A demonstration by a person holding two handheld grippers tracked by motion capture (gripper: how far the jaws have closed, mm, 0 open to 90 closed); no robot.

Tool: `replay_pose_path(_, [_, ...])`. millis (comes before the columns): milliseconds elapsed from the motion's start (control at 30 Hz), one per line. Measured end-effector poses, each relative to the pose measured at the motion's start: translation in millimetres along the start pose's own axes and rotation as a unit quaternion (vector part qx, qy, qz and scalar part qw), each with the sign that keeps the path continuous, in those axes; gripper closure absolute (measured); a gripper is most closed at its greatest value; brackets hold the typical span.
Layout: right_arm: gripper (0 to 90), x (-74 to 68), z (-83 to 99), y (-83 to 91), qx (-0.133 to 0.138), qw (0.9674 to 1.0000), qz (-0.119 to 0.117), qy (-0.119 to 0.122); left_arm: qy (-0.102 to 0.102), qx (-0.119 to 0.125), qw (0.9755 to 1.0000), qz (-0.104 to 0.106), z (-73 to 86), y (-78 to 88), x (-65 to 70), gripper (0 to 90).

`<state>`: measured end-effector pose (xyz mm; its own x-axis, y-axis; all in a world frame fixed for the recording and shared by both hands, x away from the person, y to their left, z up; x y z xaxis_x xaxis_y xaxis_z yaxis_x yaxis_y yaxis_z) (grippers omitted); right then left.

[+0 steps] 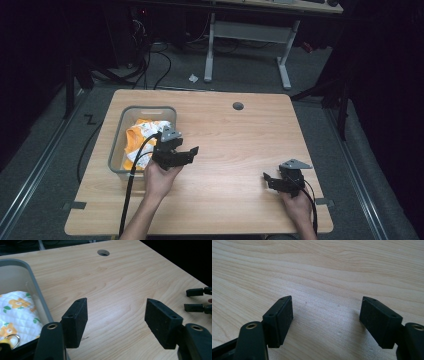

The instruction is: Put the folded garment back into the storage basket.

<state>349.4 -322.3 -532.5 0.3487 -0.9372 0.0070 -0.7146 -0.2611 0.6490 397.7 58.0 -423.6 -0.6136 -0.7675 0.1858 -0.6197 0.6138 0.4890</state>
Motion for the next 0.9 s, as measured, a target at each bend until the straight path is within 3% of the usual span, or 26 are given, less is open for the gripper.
replay_pose_path(533, [27.1,0.0,0.0,0.0,0.000,1.0000,0.000,0.000,-0.009,-0.004,0.9999,0.013,4.5,-7.5,14.5,34.9])
replay_pose_path(900, [27.1,0.0,0.0,0.0,0.000,1.0000,0.000,0.000,-0.003,-0.002,0.9996,0.026,9.5,-9.0,20.0,33.9])
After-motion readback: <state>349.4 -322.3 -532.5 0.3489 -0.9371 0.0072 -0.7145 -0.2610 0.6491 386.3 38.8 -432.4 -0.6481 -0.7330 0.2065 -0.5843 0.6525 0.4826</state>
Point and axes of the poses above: each handheld gripper's, and its own axes: y roughly backward along the jaws, z roughly out of its underside, x roughly to its right, the point moved 2 cm from there along -y, roughly forward along the jaws, and after that the axes turned 6 degrees about x, right-handed, at the moved point
